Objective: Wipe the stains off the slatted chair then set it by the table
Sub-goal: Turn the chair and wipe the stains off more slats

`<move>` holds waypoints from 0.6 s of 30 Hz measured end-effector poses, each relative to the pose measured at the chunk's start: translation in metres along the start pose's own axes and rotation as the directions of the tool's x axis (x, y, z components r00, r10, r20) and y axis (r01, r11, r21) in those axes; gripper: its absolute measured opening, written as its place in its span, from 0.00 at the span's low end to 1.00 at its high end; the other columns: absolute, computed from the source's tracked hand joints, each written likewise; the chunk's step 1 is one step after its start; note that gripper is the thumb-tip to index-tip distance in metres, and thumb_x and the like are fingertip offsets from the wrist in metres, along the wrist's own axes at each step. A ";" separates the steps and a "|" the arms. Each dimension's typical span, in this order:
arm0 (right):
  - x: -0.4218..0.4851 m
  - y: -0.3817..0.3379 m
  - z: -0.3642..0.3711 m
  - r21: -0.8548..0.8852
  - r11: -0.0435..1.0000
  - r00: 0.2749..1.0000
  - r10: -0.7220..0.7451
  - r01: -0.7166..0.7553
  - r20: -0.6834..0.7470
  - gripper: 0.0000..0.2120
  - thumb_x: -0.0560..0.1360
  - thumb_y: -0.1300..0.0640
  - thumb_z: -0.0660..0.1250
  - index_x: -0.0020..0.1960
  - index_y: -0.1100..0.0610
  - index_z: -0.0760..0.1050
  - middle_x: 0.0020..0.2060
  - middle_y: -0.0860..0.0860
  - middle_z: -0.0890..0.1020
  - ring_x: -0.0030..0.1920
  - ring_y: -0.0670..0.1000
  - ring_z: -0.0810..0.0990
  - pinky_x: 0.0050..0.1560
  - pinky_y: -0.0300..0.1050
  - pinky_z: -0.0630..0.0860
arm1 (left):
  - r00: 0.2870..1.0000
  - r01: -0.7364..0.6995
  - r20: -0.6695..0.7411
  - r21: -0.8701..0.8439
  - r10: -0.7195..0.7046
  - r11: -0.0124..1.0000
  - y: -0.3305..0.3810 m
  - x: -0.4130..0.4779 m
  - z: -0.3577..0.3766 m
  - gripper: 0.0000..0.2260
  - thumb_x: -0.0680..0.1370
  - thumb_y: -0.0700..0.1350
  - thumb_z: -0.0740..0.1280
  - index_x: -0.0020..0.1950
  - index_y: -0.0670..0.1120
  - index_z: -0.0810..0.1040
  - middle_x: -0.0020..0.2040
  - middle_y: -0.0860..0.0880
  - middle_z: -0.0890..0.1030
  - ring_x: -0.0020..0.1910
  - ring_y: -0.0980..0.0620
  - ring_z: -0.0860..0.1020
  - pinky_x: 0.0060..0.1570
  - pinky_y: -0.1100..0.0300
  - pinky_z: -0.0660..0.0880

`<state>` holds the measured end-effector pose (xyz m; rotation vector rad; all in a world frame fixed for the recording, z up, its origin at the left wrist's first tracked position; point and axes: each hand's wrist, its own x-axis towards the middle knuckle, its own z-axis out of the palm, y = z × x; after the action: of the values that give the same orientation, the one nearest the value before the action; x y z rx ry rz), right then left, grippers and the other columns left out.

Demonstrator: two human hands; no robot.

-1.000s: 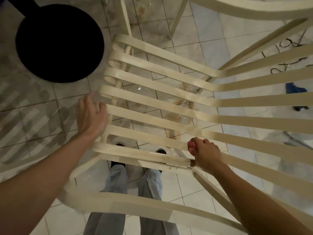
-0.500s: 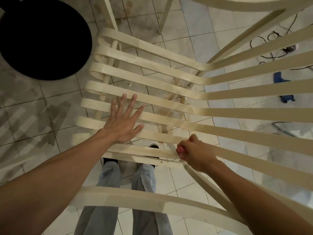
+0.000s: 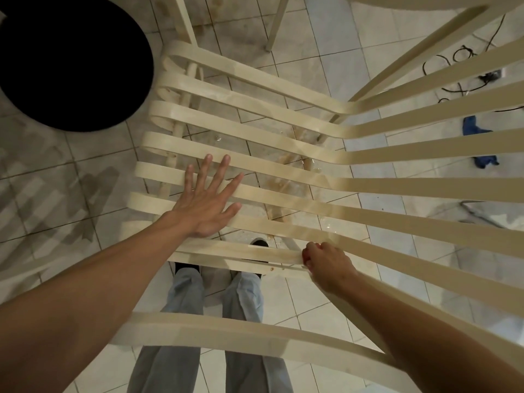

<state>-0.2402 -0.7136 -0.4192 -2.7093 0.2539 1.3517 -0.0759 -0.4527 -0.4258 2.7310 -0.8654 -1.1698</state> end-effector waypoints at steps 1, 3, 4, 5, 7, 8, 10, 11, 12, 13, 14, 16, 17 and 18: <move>0.001 0.002 0.000 0.020 0.999 1.000 -0.027 0.027 -0.013 0.10 0.78 0.57 0.64 0.59 0.51 0.71 0.53 0.53 0.77 0.54 0.59 0.77 0.46 0.48 0.73 | 1.000 0.004 0.005 -0.002 -0.004 1.000 0.000 0.000 0.000 0.30 0.82 0.63 0.43 0.78 0.58 0.31 0.72 0.51 0.19 0.70 0.43 0.19 0.71 0.36 0.28; 0.000 0.002 -0.004 0.077 0.993 0.996 -0.083 0.086 -0.033 0.08 0.79 0.56 0.62 0.57 0.51 0.72 0.51 0.51 0.77 0.52 0.58 0.77 0.43 0.47 0.70 | 1.000 0.007 0.007 -0.002 -0.007 1.000 0.001 0.000 0.000 0.30 0.82 0.64 0.43 0.78 0.59 0.30 0.72 0.51 0.19 0.70 0.42 0.19 0.70 0.36 0.27; 0.000 0.000 -0.005 0.100 0.988 0.993 -0.116 0.119 -0.034 0.08 0.79 0.56 0.62 0.58 0.50 0.73 0.51 0.50 0.77 0.51 0.57 0.77 0.43 0.47 0.69 | 1.000 0.010 0.010 -0.002 -0.010 1.000 0.002 0.000 0.000 0.30 0.82 0.64 0.43 0.78 0.59 0.30 0.72 0.51 0.19 0.70 0.42 0.19 0.70 0.36 0.27; 0.000 -0.002 -0.006 0.123 0.981 0.989 -0.147 0.150 -0.035 0.09 0.79 0.56 0.62 0.58 0.50 0.73 0.51 0.50 0.77 0.50 0.56 0.76 0.43 0.46 0.68 | 1.000 0.012 0.015 -0.007 -0.012 1.000 0.004 0.000 0.000 0.30 0.82 0.64 0.43 0.77 0.59 0.30 0.72 0.51 0.18 0.69 0.42 0.18 0.70 0.36 0.27; 0.001 -0.007 -0.007 0.174 0.964 0.980 -0.192 0.199 -0.057 0.09 0.78 0.57 0.62 0.58 0.51 0.73 0.50 0.49 0.77 0.47 0.55 0.75 0.42 0.45 0.65 | 1.000 0.008 0.019 -0.019 -0.008 1.000 0.006 0.000 -0.001 0.29 0.82 0.64 0.43 0.77 0.59 0.30 0.71 0.50 0.18 0.69 0.42 0.18 0.69 0.36 0.26; 0.001 -0.009 -0.007 0.194 0.958 0.977 -0.204 0.213 -0.066 0.09 0.78 0.58 0.62 0.57 0.51 0.73 0.50 0.48 0.77 0.46 0.54 0.74 0.42 0.45 0.64 | 1.000 0.006 0.023 -0.025 -0.005 1.000 0.007 0.000 -0.001 0.29 0.82 0.64 0.43 0.77 0.60 0.30 0.71 0.50 0.18 0.69 0.42 0.18 0.69 0.36 0.26; 0.003 -0.012 -0.007 0.216 0.950 0.974 -0.217 0.226 -0.064 0.09 0.78 0.57 0.62 0.58 0.51 0.73 0.50 0.49 0.77 0.46 0.55 0.74 0.42 0.45 0.65 | 1.000 0.005 0.029 -0.028 -0.004 1.000 0.008 -0.001 -0.002 0.29 0.82 0.64 0.43 0.77 0.60 0.30 0.71 0.50 0.18 0.69 0.42 0.18 0.69 0.36 0.26; 0.004 -0.014 -0.006 0.219 0.948 0.973 -0.222 0.230 -0.062 0.10 0.78 0.56 0.62 0.60 0.52 0.73 0.51 0.50 0.78 0.48 0.56 0.75 0.43 0.46 0.67 | 1.000 0.005 0.030 -0.027 -0.004 1.000 0.008 -0.001 -0.001 0.30 0.82 0.64 0.43 0.77 0.60 0.30 0.71 0.50 0.17 0.68 0.42 0.17 0.68 0.35 0.26; 0.004 -0.016 -0.006 0.224 0.946 0.972 -0.228 0.236 -0.062 0.11 0.79 0.55 0.62 0.61 0.51 0.72 0.52 0.51 0.78 0.49 0.56 0.76 0.45 0.47 0.70 | 1.000 0.005 0.030 -0.027 -0.004 1.000 0.008 0.000 -0.001 0.30 0.82 0.64 0.43 0.77 0.60 0.29 0.71 0.51 0.17 0.68 0.42 0.17 0.68 0.35 0.25; 0.004 -0.020 -0.006 0.235 0.943 0.972 -0.228 0.236 -0.060 0.11 0.79 0.54 0.62 0.62 0.51 0.72 0.52 0.51 0.78 0.50 0.57 0.76 0.48 0.49 0.72 | 0.999 0.005 0.032 -0.029 -0.004 1.000 0.008 0.000 -0.001 0.30 0.82 0.64 0.43 0.77 0.60 0.29 0.70 0.51 0.17 0.68 0.42 0.17 0.67 0.35 0.25; 0.004 -0.025 -0.007 0.247 0.939 0.971 -0.231 0.237 -0.057 0.12 0.79 0.54 0.61 0.62 0.50 0.71 0.53 0.51 0.77 0.50 0.57 0.76 0.50 0.51 0.74 | 0.999 0.005 0.032 -0.030 -0.004 1.000 0.008 0.000 -0.001 0.30 0.81 0.65 0.43 0.77 0.60 0.29 0.70 0.51 0.17 0.68 0.42 0.17 0.67 0.36 0.24; 0.005 -0.038 -0.010 0.248 0.935 0.967 -0.253 0.255 -0.042 0.14 0.79 0.55 0.62 0.64 0.50 0.70 0.55 0.51 0.77 0.52 0.57 0.76 0.53 0.51 0.74 | 1.000 0.005 0.029 -0.029 -0.004 1.000 0.009 0.000 -0.001 0.30 0.81 0.65 0.43 0.76 0.61 0.29 0.70 0.51 0.17 0.68 0.41 0.17 0.66 0.36 0.24; 0.006 -0.045 -0.011 0.241 0.932 0.962 -0.271 0.272 -0.040 0.15 0.79 0.56 0.63 0.66 0.50 0.70 0.56 0.52 0.77 0.53 0.57 0.76 0.54 0.50 0.73 | 1.000 0.004 0.029 -0.028 -0.003 1.000 0.010 0.001 -0.001 0.30 0.81 0.65 0.44 0.76 0.61 0.29 0.71 0.50 0.17 0.68 0.41 0.17 0.66 0.35 0.24; 0.006 -0.054 -0.013 0.240 0.926 0.957 -0.287 0.290 -0.047 0.17 0.79 0.56 0.63 0.66 0.50 0.70 0.57 0.53 0.77 0.54 0.57 0.75 0.54 0.49 0.71 | 1.000 0.003 0.026 -0.031 -0.002 1.000 0.010 0.001 -0.001 0.30 0.82 0.64 0.44 0.76 0.61 0.29 0.71 0.50 0.17 0.68 0.41 0.17 0.67 0.35 0.24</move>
<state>-0.2160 -0.6629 -0.4155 -2.4336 0.0166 1.1396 -0.0796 -0.4614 -0.4233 2.6992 -0.8396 -1.2108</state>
